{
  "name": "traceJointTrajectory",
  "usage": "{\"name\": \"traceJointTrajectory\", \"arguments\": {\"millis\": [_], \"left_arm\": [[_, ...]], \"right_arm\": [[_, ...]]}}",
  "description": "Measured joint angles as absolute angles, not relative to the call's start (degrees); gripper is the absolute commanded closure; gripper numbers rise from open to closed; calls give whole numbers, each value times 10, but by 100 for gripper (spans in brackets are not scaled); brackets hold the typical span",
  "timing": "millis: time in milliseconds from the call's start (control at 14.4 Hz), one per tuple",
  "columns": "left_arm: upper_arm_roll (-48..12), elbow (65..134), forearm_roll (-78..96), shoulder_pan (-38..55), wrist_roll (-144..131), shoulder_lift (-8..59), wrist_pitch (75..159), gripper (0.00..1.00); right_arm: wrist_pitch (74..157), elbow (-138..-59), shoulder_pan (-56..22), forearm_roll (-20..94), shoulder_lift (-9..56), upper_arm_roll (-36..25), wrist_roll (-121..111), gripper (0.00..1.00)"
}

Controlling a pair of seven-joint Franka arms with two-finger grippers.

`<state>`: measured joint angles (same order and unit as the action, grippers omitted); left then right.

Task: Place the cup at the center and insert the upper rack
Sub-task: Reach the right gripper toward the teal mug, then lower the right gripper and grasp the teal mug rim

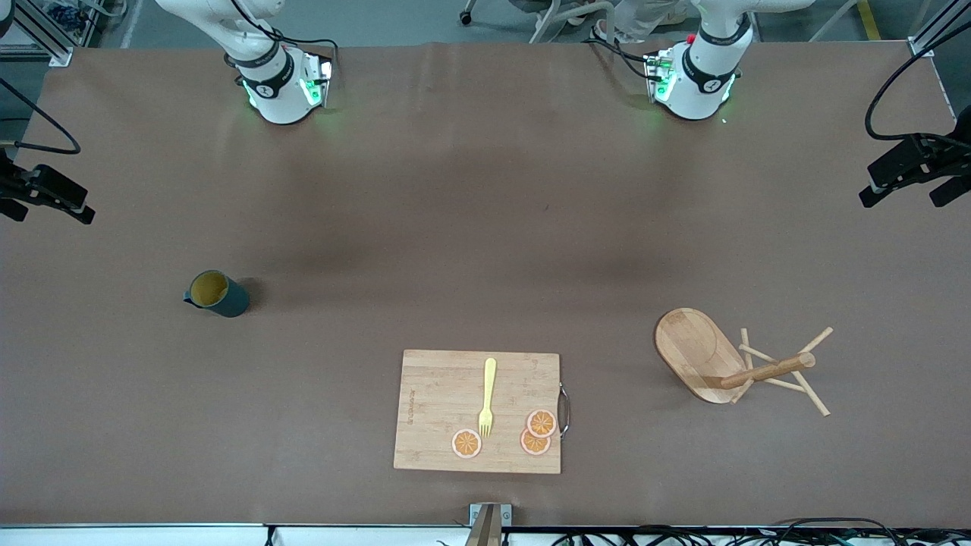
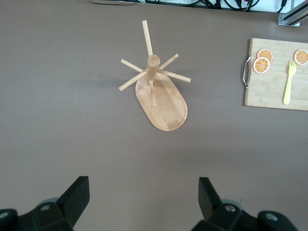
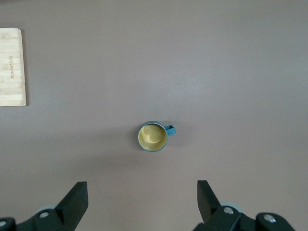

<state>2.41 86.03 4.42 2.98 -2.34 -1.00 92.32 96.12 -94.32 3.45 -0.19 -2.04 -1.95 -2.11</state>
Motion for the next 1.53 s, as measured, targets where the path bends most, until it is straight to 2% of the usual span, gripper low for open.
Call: {"name": "traceJointTrajectory", "arguments": {"millis": [208,624,1040,1248,1526], "left_arm": [[24,861,44,30,-23,-10,923,0],[24,861,44,30,-23,-10,923,0],[24,862,44,30,-23,-10,923,0],[24,862,44,30,-23,-10,923,0],[24,862,44,30,-23,-10,923,0]], "right_arm": [[990,-952,35,-2,12,-20,-21,0],[1056,-958,35,-2,134,-20,-21,0],[1061,-968,34,-2,243,-21,-21,0],[1068,-973,30,8,278,-19,-21,0],[1076,-973,10,20,289,-17,-21,0]]}}
